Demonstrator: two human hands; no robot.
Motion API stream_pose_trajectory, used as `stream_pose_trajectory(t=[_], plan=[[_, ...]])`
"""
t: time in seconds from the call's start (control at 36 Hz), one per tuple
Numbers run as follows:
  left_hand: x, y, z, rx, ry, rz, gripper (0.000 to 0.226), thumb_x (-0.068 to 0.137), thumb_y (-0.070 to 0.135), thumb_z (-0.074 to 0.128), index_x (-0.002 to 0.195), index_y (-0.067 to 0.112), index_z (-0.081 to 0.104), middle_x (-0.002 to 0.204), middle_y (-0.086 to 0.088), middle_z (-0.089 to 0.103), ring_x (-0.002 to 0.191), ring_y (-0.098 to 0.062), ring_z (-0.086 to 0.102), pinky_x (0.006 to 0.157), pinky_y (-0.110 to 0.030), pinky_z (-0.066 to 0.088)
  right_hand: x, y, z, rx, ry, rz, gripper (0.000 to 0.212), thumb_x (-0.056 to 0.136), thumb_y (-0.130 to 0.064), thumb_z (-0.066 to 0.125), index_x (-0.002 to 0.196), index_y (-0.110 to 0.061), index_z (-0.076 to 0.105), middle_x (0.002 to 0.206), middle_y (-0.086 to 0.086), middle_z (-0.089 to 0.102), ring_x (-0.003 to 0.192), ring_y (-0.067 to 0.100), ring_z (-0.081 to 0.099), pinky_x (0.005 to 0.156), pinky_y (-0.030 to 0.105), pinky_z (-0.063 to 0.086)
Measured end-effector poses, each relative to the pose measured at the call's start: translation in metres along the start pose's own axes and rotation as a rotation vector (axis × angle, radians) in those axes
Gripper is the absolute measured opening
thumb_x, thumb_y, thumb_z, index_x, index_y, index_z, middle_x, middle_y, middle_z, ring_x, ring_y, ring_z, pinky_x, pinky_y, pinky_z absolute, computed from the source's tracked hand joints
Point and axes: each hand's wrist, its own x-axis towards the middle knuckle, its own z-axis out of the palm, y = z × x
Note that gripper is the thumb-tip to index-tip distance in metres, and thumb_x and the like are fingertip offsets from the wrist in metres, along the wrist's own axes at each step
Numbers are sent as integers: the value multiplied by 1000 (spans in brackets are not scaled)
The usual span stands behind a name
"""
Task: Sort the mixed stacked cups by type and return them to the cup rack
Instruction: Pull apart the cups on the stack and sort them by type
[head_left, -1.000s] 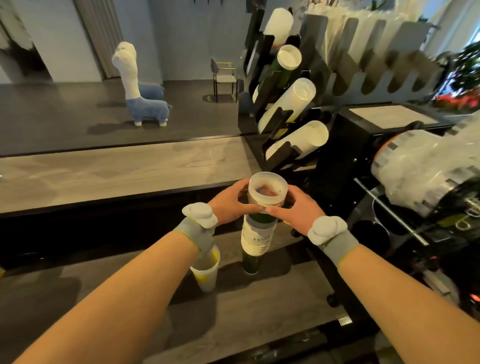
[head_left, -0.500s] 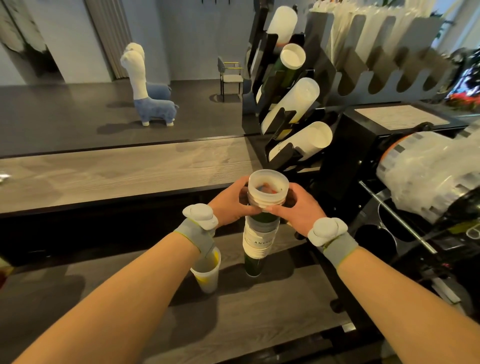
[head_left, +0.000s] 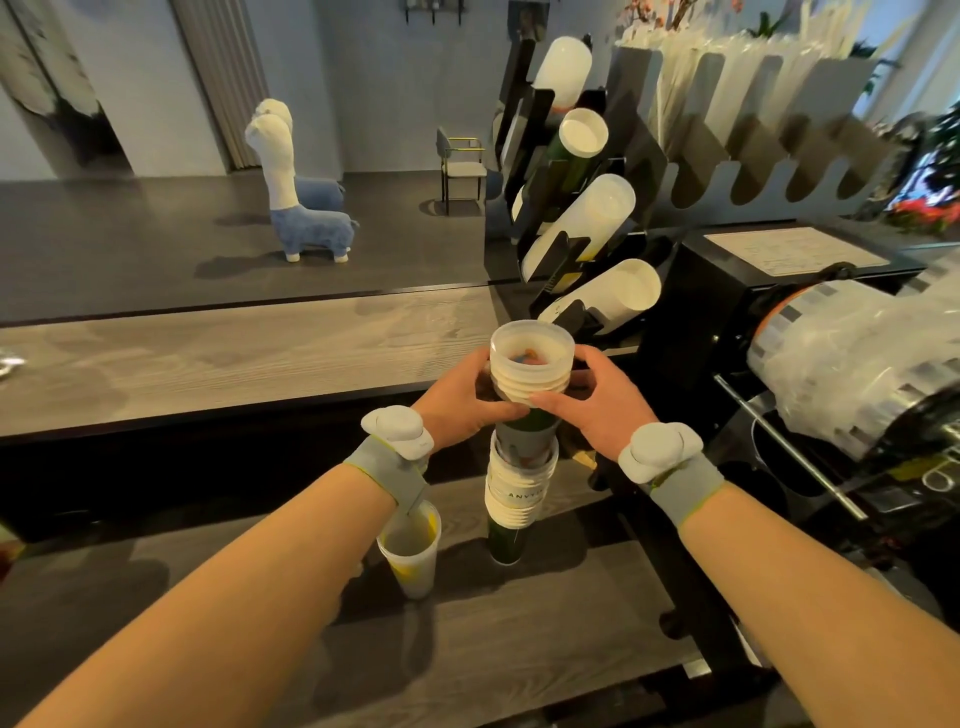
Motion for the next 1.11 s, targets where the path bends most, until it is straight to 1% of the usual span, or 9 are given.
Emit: stream_pose_trajectory(t=[0.17, 0.31, 0.44, 0.61, 0.75, 0.83, 0.89, 0.94, 1.11], plan=[[-6, -9, 4, 15, -26, -25, 78, 79, 35, 80, 144, 33, 38, 133, 9, 58, 123, -12, 55, 106, -42, 47, -5, 8, 5, -12, -37, 36, 75, 77, -43, 79, 141, -32, 41, 126, -7, 60, 115, 11, 57, 85, 23, 48], [-7, -10, 6, -9, -26, -37, 78, 80, 33, 79, 145, 33, 37, 136, 7, 57, 126, -15, 54, 108, -44, 45, -8, 6, 7, -13, -35, 42, 75, 80, -41, 76, 144, -31, 38, 124, -8, 58, 112, 8, 55, 76, 13, 43], [-7, -9, 5, -26, -4, -27, 79, 82, 37, 78, 146, 35, 32, 141, 8, 53, 128, -12, 49, 104, -33, 43, -9, 0, 6, -16, -22, 36, 76, 82, -44, 73, 146, -35, 32, 135, -6, 53, 120, 12, 50, 92, 29, 47], [-7, 0, 1, -37, 9, -15, 83, 81, 41, 78, 148, 34, 30, 142, 5, 52, 129, -16, 51, 108, -41, 45, -12, -9, 2, 4, 2, 5, 76, 83, -43, 72, 145, -38, 30, 140, -6, 50, 124, 15, 51, 87, 24, 45], [-8, 10, -4, -43, 12, 9, 83, 81, 42, 77, 148, 33, 30, 144, 5, 50, 132, -17, 48, 111, -47, 41, -13, -20, -2, 8, 23, -11, 76, 80, -48, 73, 144, -37, 32, 138, -6, 51, 120, 15, 54, 98, 39, 52], [-11, 12, -5, -75, 19, 23, 85, 81, 39, 79, 149, 31, 28, 146, 4, 47, 135, -17, 45, 114, -44, 38, -15, -25, -3, 15, 28, -23, 76, 80, -49, 73, 143, -38, 33, 135, -7, 51, 112, 10, 53, 95, 37, 53], [-14, 15, -5, -91, 31, 48, 87, 80, 35, 80, 148, 29, 26, 146, 5, 46, 136, -14, 43, 115, -41, 36, -16, -29, -4, 21, 25, -39, 75, 80, -47, 73, 142, -37, 34, 131, -9, 52, 109, 8, 53, 86, 24, 51], [-14, 20, -5, -87, 48, 71, 89, 80, 32, 81, 148, 27, 24, 145, 5, 45, 136, -15, 43, 113, -36, 37, -16, -34, -5, 28, 23, -52, 73, 79, -45, 75, 140, -36, 35, 126, -11, 52, 109, 7, 53, 75, 12, 41], [-15, 38, -18, -96, 95, 126, 88, 76, 37, 82, 145, 27, 29, 143, 3, 48, 135, -15, 44, 114, -41, 37, -11, -56, -17, 62, -4, -91, 73, 77, -45, 77, 138, -29, 39, 124, -6, 55, 114, 9, 54, 74, 11, 41]])
